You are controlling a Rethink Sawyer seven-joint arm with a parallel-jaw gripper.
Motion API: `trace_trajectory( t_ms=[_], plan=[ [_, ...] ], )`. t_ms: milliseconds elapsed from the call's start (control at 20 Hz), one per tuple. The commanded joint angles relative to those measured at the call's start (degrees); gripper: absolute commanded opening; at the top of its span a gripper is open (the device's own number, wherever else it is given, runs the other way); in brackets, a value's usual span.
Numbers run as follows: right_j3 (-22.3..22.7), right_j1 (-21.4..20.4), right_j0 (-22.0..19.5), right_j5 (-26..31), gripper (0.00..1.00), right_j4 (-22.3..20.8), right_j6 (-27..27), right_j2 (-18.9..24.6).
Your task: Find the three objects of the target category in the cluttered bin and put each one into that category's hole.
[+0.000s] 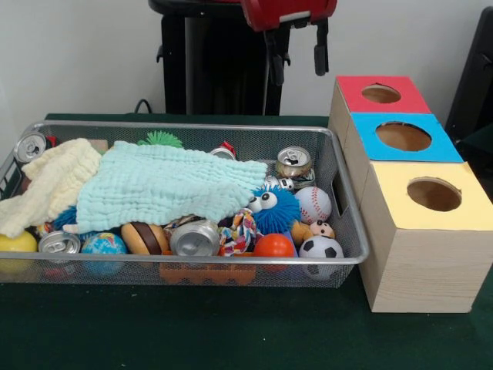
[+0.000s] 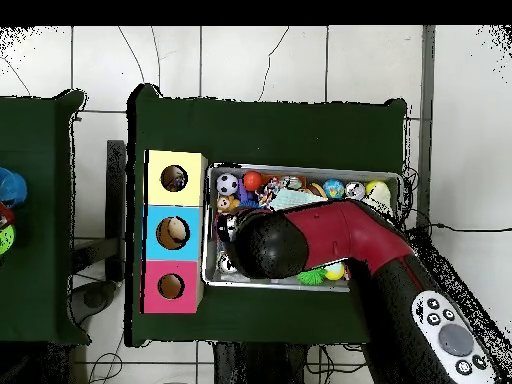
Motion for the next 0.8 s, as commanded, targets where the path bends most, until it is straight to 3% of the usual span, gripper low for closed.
trace_trajectory(
  t_ms=[50, 400, 800],
  plan=[
    [0.4, 5.7, 0.7, -5.4, 1.00, -5.1, 1.0, -4.6],
    [-1.5, 10.1, 2.0, -10.1, 1.00, -9.0, 2.3, -8.4],
    [-3.2, 12.4, 2.9, -11.8, 1.00, -9.8, 2.0, -10.0]
  ],
)
